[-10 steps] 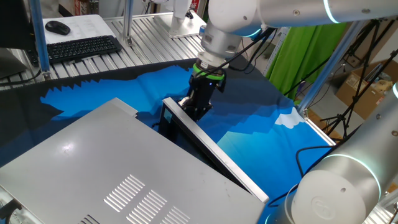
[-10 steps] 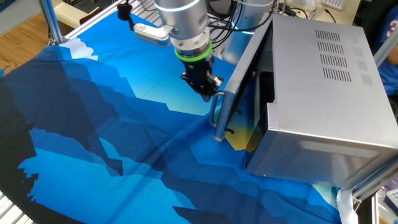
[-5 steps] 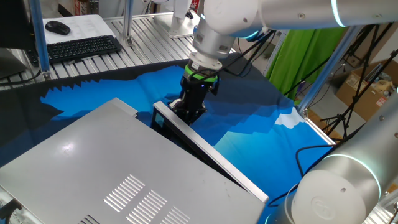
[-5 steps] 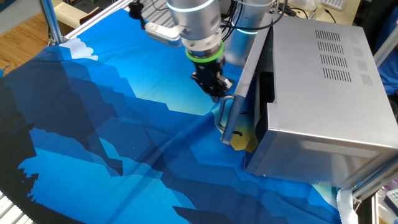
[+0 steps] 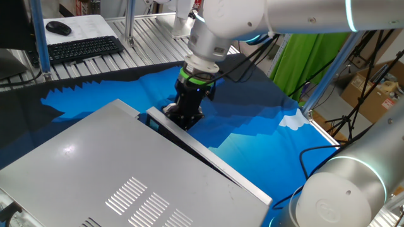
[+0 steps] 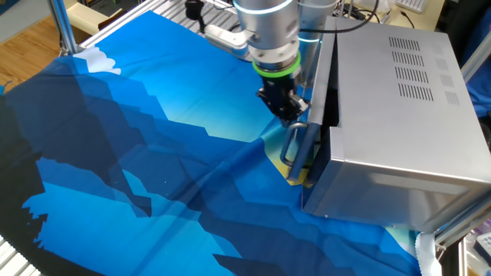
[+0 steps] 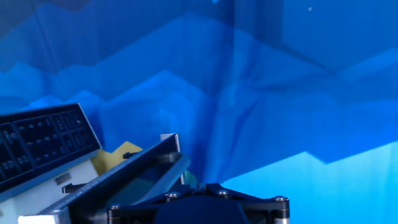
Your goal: Close the microwave door
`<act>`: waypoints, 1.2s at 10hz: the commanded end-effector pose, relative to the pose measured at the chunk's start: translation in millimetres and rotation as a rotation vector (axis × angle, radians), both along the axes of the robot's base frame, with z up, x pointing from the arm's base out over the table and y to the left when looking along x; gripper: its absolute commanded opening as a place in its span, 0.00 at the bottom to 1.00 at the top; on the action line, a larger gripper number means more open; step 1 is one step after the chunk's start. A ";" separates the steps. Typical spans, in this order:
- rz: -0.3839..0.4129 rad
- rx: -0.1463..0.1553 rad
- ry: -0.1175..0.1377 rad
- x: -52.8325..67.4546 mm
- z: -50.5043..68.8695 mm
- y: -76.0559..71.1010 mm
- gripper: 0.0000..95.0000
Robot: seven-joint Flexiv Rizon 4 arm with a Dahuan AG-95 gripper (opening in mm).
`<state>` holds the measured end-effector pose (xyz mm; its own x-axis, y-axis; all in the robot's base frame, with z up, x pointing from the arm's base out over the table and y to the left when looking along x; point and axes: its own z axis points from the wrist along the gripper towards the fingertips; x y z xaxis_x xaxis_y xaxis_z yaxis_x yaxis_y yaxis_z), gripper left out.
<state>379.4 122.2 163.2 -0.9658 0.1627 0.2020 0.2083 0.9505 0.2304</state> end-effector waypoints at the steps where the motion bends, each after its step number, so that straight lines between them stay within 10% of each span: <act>1: -0.027 -0.006 0.004 -10.2 2.9 14.4 0.00; 7: -0.051 -0.029 -0.001 -22.4 3.2 34.3 0.00; 12: -0.013 -0.100 -0.065 22.8 3.4 13.8 0.00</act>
<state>402.7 135.7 166.0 -0.9745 0.1909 0.1181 0.2071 0.9676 0.1447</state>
